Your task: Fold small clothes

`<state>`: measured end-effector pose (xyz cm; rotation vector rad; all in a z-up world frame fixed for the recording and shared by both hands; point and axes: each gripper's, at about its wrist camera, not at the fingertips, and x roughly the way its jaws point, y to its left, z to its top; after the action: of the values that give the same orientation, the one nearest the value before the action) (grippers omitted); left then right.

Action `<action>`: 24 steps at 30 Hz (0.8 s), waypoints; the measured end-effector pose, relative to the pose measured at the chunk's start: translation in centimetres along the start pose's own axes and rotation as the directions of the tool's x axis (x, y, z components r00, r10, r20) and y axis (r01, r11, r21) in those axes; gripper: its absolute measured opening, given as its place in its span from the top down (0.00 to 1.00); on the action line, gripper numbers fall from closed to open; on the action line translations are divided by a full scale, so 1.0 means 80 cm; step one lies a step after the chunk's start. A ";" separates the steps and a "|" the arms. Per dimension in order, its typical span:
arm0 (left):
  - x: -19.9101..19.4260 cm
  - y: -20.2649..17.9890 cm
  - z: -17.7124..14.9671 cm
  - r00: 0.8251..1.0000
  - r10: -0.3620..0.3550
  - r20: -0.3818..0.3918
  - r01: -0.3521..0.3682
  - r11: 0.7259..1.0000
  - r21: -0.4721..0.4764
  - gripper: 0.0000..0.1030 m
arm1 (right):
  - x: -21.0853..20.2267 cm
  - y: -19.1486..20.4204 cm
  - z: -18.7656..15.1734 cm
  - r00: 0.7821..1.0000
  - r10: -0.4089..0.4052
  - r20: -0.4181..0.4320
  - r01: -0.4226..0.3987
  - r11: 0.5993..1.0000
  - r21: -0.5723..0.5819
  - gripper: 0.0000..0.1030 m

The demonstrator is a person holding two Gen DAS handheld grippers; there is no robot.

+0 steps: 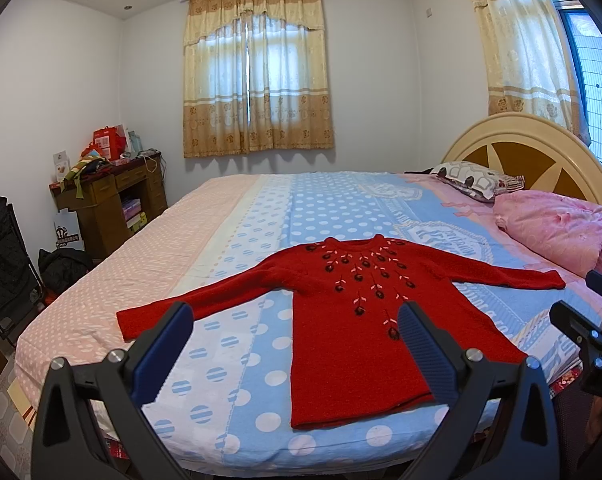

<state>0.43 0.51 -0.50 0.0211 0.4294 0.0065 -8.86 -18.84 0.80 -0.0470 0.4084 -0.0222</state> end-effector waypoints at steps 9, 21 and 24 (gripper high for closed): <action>0.000 0.005 0.002 1.000 0.003 -0.010 -0.003 1.000 -0.005 0.00 | 0.008 0.004 -0.008 1.000 0.006 -0.017 -0.006 1.000 -0.003 0.01; 0.054 0.008 -0.012 0.999 -0.004 -0.043 0.005 1.000 0.025 0.00 | 0.073 -0.020 -0.034 0.990 -0.032 -0.139 0.033 0.999 -0.001 0.01; 0.085 0.005 -0.015 0.997 -0.001 -0.075 0.005 0.999 0.049 0.00 | 0.097 -0.041 -0.042 0.981 -0.068 -0.182 0.072 0.997 0.017 0.01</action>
<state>6.10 0.97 -4.39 0.0691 0.5045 -0.0060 -3.15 -22.46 -5.21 -0.0367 0.5887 -0.1015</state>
